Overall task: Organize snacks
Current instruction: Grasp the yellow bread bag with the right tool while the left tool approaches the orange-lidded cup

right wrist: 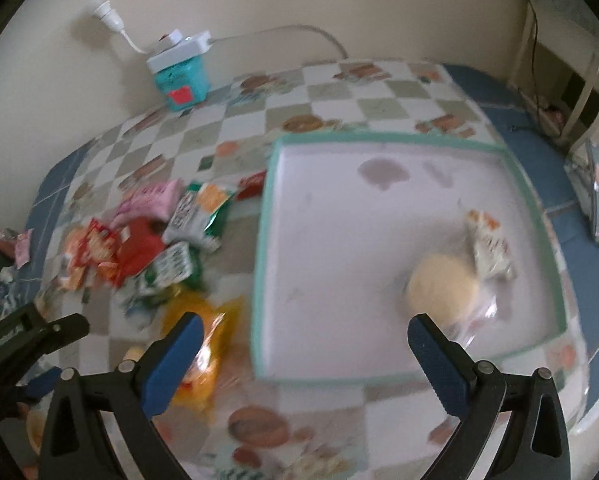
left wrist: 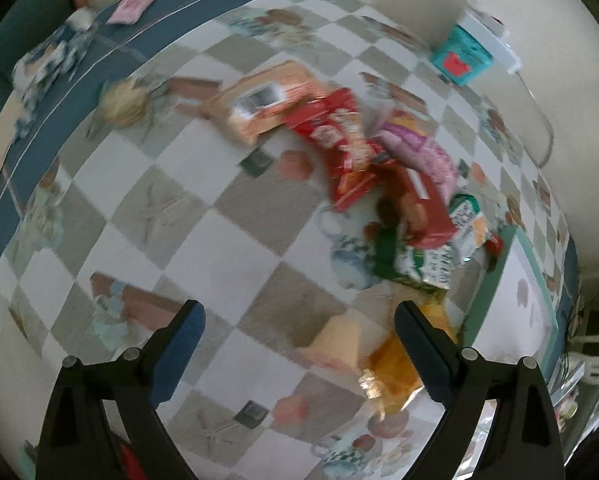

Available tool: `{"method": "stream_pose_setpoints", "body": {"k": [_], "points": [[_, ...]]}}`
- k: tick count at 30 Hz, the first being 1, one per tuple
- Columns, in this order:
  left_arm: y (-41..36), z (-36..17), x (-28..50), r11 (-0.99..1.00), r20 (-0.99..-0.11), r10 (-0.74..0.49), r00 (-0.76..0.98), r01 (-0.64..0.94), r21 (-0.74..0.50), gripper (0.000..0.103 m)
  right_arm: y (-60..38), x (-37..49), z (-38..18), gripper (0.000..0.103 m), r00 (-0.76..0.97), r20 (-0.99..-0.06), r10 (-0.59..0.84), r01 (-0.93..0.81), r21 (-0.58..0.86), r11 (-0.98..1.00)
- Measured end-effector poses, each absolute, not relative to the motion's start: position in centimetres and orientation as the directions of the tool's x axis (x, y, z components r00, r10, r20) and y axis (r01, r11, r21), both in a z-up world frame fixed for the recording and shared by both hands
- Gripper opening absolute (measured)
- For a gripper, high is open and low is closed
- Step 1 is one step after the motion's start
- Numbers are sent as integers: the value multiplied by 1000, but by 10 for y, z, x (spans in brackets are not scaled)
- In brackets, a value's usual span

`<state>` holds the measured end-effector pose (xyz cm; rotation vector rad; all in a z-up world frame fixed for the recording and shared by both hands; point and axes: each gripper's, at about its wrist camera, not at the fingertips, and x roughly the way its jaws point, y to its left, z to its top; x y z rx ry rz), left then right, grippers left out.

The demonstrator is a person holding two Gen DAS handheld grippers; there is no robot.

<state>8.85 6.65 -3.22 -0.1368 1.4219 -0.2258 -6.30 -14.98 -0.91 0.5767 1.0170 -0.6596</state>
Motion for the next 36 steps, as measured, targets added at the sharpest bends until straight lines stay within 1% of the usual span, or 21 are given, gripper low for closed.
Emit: {"method": "stream_pose_setpoints", "body": {"k": [8, 14, 20, 22, 24, 25, 27, 28, 30, 31, 32, 36], "points": [[91, -45, 78, 960, -958, -278, 73, 21, -278, 96, -115, -61, -12, 103, 372, -911, -176, 712, 159, 684], [88, -50, 71, 959, -960, -278, 36, 67, -276, 96, -116, -59, -21, 103, 323, -932, -165, 725, 132, 676], [60, -56, 65, 952, -964, -264, 5, 160, -260, 95, -128, -61, -23, 103, 297, -938, -180, 751, 113, 650], [51, -57, 63, 951, -967, -254, 4, 181, -250, 89, -134, -62, -25, 103, 288, -940, -183, 763, 110, 637], [45, -61, 62, 949, -969, -245, -5, 202, -241, 79, -140, -63, -27, 103, 285, -941, -182, 774, 114, 623], [43, -62, 62, 948, -969, -249, -10, 204, -246, 76, -142, -64, -27, 103, 284, -942, -180, 778, 117, 617], [39, -65, 62, 944, -966, -258, -24, 208, -257, 64, -148, -67, -28, 103, 282, -942, -180, 790, 122, 602], [38, -66, 61, 943, -966, -258, -25, 211, -258, 62, -150, -68, -28, 103, 281, -943, -180, 793, 123, 596], [33, -67, 60, 944, -967, -253, -23, 215, -252, 53, -152, -68, -29, 103, 279, -943, -179, 799, 125, 589], [32, -68, 60, 945, -969, -247, -22, 216, -246, 50, -153, -68, -29, 103, 279, -944, -176, 799, 127, 587], [32, -68, 59, 946, -970, -243, -20, 216, -242, 45, -154, -68, -29, 103, 281, -943, -175, 799, 129, 587], [35, -70, 59, 946, -966, -257, -22, 201, -256, 45, -150, -64, -26, 103, 306, -935, -177, 785, 143, 603]]}}
